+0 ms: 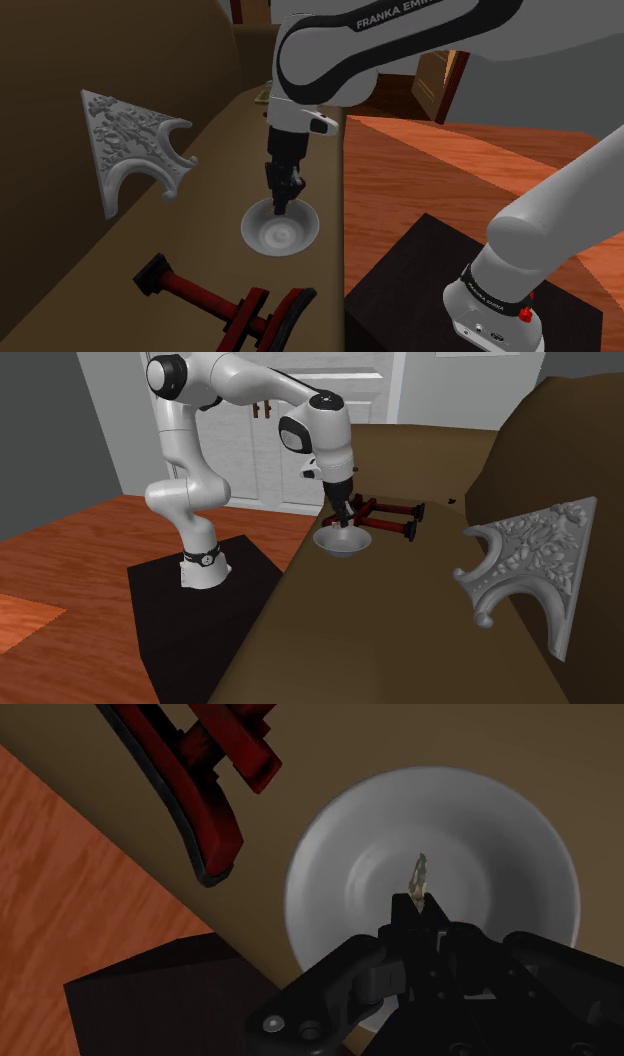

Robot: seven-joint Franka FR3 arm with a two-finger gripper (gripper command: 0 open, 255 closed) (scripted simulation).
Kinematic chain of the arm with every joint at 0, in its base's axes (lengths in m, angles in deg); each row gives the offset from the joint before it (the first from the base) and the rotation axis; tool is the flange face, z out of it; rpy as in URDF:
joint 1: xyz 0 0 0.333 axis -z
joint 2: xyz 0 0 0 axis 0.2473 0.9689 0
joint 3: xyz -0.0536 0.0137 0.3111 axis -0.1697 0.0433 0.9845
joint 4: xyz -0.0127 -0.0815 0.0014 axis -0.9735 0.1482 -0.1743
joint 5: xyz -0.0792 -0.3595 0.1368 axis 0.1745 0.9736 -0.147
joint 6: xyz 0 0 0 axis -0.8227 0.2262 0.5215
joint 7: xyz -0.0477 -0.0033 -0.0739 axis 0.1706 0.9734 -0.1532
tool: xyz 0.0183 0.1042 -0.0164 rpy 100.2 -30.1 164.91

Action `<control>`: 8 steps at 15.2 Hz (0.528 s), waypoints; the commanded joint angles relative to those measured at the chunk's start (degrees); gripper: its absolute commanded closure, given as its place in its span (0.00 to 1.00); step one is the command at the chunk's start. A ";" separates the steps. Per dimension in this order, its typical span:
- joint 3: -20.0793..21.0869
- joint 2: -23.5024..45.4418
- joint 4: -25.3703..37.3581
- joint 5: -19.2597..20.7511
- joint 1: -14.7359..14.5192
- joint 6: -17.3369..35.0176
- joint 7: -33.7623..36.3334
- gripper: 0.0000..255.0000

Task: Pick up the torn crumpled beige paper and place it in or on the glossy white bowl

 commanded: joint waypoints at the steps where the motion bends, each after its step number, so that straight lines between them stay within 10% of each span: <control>1: 0.47 0.87 -0.88 0.10 0.05 1.68 -0.28 1.00; 8: 0.94 1.70 -1.89 0.14 0.05 3.41 -0.57 1.00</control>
